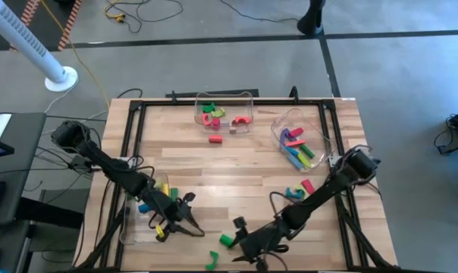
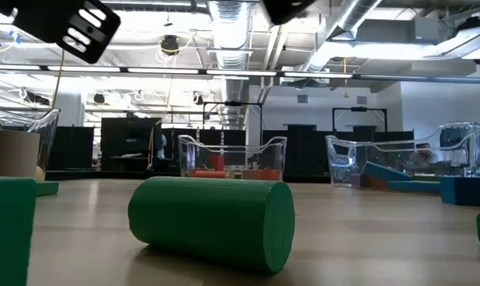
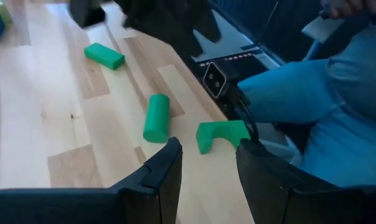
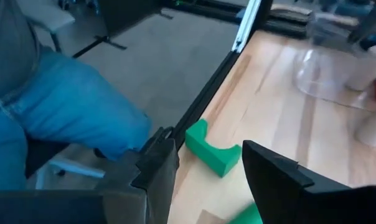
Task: Sort blocks by size
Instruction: Put the green arch block into the middle transparent bin
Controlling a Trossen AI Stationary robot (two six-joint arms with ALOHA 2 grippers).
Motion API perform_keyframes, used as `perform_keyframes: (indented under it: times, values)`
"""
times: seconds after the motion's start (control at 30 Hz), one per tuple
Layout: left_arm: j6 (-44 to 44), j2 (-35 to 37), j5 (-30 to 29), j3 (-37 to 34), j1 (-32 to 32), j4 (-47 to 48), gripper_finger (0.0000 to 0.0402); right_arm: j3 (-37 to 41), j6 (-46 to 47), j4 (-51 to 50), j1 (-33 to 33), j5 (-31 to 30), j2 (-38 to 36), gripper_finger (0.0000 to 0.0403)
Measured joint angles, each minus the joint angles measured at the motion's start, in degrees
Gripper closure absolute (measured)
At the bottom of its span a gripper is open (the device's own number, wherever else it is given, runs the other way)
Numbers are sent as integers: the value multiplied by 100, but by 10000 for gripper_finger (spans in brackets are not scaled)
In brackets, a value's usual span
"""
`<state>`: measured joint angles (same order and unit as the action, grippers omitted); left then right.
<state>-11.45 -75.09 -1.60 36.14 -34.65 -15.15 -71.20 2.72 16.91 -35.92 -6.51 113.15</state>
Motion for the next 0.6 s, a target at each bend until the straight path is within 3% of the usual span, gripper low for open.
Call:
perform_keyframes:
  times: [0.23, 0.6]
  values:
    - [-67, 0, -543, 0, -133, 161, 259, -857, -69, -139, 202, 754, 733, 192]
    - [-385, 0, -552, 0, -133, 187, 259, -2072, -456, -1111, 420, 1356, 1601, 192]
